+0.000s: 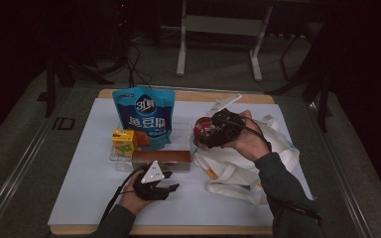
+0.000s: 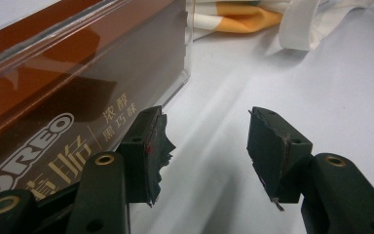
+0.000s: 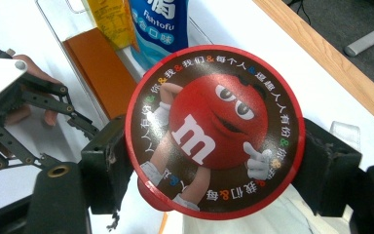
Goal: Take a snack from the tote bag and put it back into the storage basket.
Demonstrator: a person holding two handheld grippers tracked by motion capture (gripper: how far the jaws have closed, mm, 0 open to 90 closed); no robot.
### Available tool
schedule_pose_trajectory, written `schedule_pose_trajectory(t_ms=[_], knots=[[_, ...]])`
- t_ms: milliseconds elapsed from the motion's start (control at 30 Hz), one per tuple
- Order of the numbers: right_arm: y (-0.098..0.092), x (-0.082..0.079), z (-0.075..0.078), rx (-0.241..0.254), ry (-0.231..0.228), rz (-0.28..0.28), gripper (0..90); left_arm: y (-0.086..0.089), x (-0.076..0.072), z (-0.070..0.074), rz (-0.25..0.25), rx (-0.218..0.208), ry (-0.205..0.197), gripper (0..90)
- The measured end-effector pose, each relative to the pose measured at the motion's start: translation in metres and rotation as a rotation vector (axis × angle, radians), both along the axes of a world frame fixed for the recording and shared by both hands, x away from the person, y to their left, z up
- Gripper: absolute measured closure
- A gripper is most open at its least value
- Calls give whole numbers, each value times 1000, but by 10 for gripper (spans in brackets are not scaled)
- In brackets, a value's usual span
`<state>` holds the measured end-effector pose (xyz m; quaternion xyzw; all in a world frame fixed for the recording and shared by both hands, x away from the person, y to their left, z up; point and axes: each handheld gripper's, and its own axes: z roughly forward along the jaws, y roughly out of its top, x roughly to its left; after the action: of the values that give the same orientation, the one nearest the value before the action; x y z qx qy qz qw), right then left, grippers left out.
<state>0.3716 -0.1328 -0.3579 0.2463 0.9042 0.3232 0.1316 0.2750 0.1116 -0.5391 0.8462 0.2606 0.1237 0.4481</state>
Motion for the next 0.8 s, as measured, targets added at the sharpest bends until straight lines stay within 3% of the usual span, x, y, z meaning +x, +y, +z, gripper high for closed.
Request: schedule_pose_trajectory(t_ms=[800], knots=[[19, 6, -2, 35, 19, -16, 252, 0, 0, 0, -1, 1, -1, 476]])
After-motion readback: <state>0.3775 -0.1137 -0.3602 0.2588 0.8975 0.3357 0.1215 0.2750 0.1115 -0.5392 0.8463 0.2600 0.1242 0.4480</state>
